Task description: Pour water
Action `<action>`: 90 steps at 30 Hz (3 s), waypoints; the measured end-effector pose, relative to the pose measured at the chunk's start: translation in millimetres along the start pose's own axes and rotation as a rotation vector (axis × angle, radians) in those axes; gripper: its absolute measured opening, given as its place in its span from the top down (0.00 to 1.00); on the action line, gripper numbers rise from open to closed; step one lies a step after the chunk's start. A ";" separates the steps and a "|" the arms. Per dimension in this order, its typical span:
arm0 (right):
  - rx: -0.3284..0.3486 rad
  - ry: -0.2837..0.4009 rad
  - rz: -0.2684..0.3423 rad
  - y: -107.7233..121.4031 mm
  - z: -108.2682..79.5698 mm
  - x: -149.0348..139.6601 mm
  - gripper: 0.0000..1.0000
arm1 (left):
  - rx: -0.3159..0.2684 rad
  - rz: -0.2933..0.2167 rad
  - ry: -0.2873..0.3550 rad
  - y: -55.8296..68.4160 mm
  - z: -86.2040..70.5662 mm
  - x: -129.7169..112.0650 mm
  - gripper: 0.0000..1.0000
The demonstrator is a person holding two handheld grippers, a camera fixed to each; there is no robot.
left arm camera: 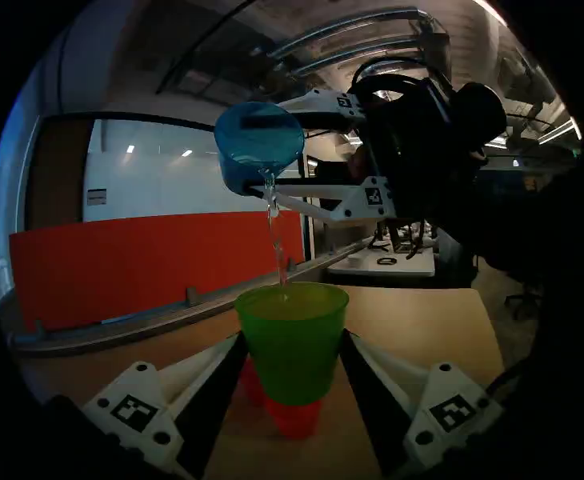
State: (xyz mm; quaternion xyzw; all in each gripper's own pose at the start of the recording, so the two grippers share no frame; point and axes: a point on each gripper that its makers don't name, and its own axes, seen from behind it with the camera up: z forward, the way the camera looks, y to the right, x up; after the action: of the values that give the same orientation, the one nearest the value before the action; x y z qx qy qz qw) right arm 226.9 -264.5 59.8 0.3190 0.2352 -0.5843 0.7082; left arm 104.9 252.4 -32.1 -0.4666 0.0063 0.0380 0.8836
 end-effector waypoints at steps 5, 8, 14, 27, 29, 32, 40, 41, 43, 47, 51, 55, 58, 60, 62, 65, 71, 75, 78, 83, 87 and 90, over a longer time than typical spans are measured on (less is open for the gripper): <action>-0.002 -0.003 -0.019 1.2 -0.2 -0.3 0.14 | -0.001 0.000 0.002 0.4 0.0 1.5 0.19; -0.003 -0.005 -0.034 1.9 -0.2 -0.7 0.14 | -0.001 0.000 0.001 0.9 0.1 1.0 0.19; -0.005 -0.014 -0.058 2.9 0.9 -2.8 0.14 | -0.002 0.001 0.003 1.9 1.0 1.2 0.20; -0.011 -0.019 -0.107 4.3 2.1 -2.1 0.14 | -0.001 -0.004 0.004 0.5 2.0 1.2 0.20; -0.010 -0.020 -0.119 4.1 2.2 -1.7 0.14 | -0.001 -0.004 0.004 0.8 1.7 1.3 0.20; -0.011 -0.021 -0.140 4.6 2.5 -1.2 0.14 | -0.001 -0.002 0.004 1.3 1.3 1.6 0.19; -0.009 -0.020 -0.176 5.1 3.0 2.3 0.14 | -0.003 -0.001 0.004 1.5 1.6 2.8 0.20; -0.011 -0.020 -0.180 5.7 2.9 3.0 0.14 | -0.003 -0.001 0.005 1.5 1.7 2.7 0.20; -0.013 -0.020 -0.189 6.9 2.6 3.8 0.14 | -0.002 -0.001 0.004 1.4 1.7 2.3 0.20; -0.015 -0.021 -0.213 8.7 1.8 5.5 0.14 | 0.000 0.001 0.003 1.4 1.3 2.0 0.20; -0.016 -0.022 -0.239 8.6 1.3 6.9 0.14 | 0.001 0.000 0.003 0.9 1.4 2.5 0.20; -0.013 -0.021 -0.255 7.0 1.7 8.1 0.14 | 0.001 0.000 0.002 0.2 1.7 2.9 0.20; -0.013 -0.020 -0.270 6.7 1.8 9.1 0.14 | 0.001 0.001 0.002 0.1 1.7 3.6 0.20; -0.013 -0.020 -0.282 6.7 1.8 9.6 0.14 | 0.001 0.002 0.003 -0.1 1.9 4.3 0.20; -0.012 -0.019 -0.296 6.2 1.7 10.2 0.14 | 0.001 0.001 0.005 -0.4 1.9 5.1 0.20; -0.011 -0.020 -0.313 5.4 1.8 10.9 0.14 | 0.002 0.000 0.006 -1.1 1.9 5.8 0.19; -0.007 -0.016 -0.331 1.9 2.1 12.2 0.14 | 0.005 -0.002 0.006 -2.0 1.2 5.7 0.19; -0.003 -0.016 -0.319 -0.6 2.1 11.3 0.14 | 0.007 -0.001 0.006 -2.5 0.3 6.4 0.20; -0.005 -0.015 -0.278 -1.7 1.4 10.4 0.14 | 0.008 -0.001 0.006 -2.8 0.0 7.1 0.20; -0.004 -0.017 -0.154 -4.7 -0.1 6.3 0.14 | 0.008 -0.002 0.007 -2.7 0.2 7.4 0.20; 0.000 -0.022 -0.028 -8.2 -2.1 0.5 0.14 | 0.010 0.000 0.006 -2.6 0.2 7.1 0.20; 0.010 -0.027 0.080 -14.3 -4.4 -3.6 0.14 | 0.011 0.000 0.005 -2.8 0.0 6.7 0.19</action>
State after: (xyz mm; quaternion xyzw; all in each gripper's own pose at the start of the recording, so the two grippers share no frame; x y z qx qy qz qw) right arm 212.4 -260.5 56.8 0.3239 0.2099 -0.5609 0.7324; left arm 111.8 251.2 -30.1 -0.4616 0.0089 0.0367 0.8863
